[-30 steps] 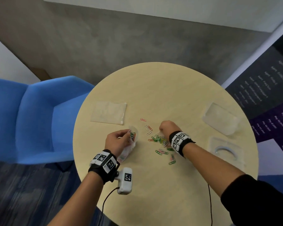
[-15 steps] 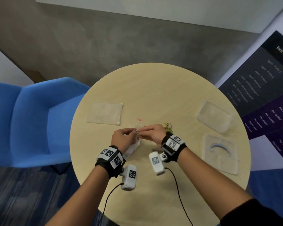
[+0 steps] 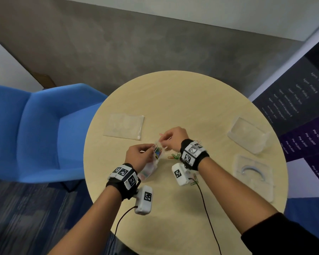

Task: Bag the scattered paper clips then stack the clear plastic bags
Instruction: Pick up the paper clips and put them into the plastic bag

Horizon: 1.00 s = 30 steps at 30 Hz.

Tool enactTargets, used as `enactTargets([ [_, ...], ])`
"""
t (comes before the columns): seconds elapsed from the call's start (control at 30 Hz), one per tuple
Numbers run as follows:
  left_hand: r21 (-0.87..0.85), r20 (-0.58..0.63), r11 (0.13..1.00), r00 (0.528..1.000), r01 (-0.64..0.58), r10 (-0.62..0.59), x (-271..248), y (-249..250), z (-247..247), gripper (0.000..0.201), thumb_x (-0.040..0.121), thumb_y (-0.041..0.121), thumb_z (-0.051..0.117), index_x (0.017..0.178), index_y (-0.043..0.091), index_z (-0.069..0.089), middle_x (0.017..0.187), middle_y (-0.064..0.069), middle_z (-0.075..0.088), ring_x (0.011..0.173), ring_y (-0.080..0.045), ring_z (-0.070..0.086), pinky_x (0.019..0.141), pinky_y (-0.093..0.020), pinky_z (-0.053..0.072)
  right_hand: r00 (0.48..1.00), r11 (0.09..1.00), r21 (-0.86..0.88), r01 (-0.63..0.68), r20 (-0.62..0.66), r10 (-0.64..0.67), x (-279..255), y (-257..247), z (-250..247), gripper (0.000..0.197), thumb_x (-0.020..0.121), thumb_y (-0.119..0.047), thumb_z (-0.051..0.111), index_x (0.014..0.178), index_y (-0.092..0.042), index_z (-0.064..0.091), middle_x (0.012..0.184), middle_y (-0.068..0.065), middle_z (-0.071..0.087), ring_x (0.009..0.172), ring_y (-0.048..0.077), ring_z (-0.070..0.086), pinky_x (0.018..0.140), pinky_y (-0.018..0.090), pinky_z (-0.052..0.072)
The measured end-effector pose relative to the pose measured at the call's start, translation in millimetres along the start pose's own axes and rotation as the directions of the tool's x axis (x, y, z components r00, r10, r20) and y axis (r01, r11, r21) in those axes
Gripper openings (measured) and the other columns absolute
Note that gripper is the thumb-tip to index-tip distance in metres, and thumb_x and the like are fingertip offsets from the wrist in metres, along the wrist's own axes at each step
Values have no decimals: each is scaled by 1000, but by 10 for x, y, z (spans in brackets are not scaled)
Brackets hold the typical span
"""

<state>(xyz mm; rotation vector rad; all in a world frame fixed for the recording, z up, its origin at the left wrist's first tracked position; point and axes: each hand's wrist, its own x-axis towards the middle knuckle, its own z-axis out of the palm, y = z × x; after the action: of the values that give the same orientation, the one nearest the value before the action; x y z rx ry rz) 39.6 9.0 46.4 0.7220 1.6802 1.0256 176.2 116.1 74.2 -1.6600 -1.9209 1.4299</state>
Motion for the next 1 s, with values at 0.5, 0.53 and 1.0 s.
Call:
enactTargets([
  [0.5, 3, -63, 1000, 998, 13, -13, -150, -56, -123, 8, 85, 24, 70, 88, 27, 78, 93, 0, 76, 88, -18, 73, 86, -43, 59, 901, 243, -875, 419, 434, 5, 115, 1093, -88, 79, 93, -62, 28, 153, -25, -8, 160, -6, -19, 148, 36, -2, 116, 61, 8],
  [0.53, 2, -69, 1000, 998, 11, -10, -148, -45, -87, 9, 85, 25, 70, 90, 24, 78, 94, -2, 76, 87, -18, 73, 85, -41, 59, 911, 255, -884, 392, 412, 27, 36, 1152, -131, 75, 96, -58, 29, 153, -26, -7, 161, -6, -17, 147, 41, 1, 115, 60, 14],
  [1.0, -179, 13, 973, 990, 143, -143, -240, 80, 318, 16, 94, 6, 60, 104, -3, 68, 78, -18, 66, 49, -17, 59, 44, -20, 49, 988, 792, -608, 51, -84, -128, -213, 1314, -388, 21, 89, -16, 64, 106, -12, 75, 105, 7, 73, 98, 22, 66, 94, 28, 50],
])
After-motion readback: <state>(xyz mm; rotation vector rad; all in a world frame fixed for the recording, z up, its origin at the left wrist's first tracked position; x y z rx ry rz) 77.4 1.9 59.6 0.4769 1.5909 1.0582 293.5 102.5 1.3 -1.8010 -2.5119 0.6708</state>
